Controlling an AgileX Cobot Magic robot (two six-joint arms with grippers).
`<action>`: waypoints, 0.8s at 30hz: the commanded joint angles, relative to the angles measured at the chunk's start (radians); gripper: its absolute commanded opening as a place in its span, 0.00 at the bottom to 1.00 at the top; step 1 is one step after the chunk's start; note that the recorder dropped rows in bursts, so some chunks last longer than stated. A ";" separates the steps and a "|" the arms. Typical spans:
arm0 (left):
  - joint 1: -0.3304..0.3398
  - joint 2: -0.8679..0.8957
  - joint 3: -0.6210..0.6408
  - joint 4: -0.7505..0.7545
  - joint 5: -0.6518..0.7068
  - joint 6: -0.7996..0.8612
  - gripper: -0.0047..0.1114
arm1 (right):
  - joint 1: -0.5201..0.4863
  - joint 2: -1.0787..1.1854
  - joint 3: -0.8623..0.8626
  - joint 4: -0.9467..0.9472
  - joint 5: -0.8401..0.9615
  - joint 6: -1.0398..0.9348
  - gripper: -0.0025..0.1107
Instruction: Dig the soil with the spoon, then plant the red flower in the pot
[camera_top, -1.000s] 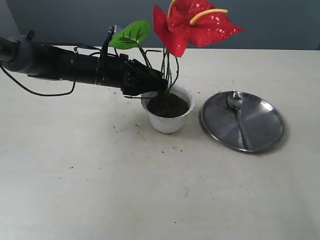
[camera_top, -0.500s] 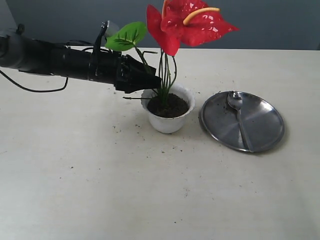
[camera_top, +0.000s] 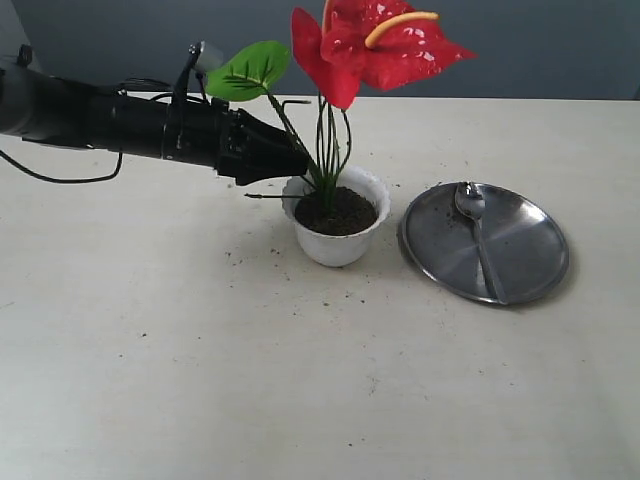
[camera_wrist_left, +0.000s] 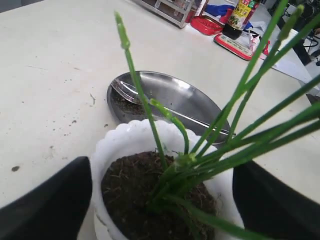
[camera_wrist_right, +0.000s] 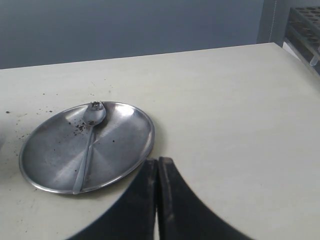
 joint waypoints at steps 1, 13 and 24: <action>0.007 -0.009 -0.001 0.025 0.012 -0.028 0.67 | 0.004 -0.004 0.004 0.001 -0.010 -0.004 0.02; 0.019 -0.115 -0.001 0.175 0.012 -0.048 0.67 | 0.004 -0.004 0.004 0.001 -0.010 -0.004 0.02; 0.076 -0.165 -0.001 0.358 0.012 -0.300 0.67 | 0.004 -0.004 0.004 0.001 -0.012 -0.004 0.02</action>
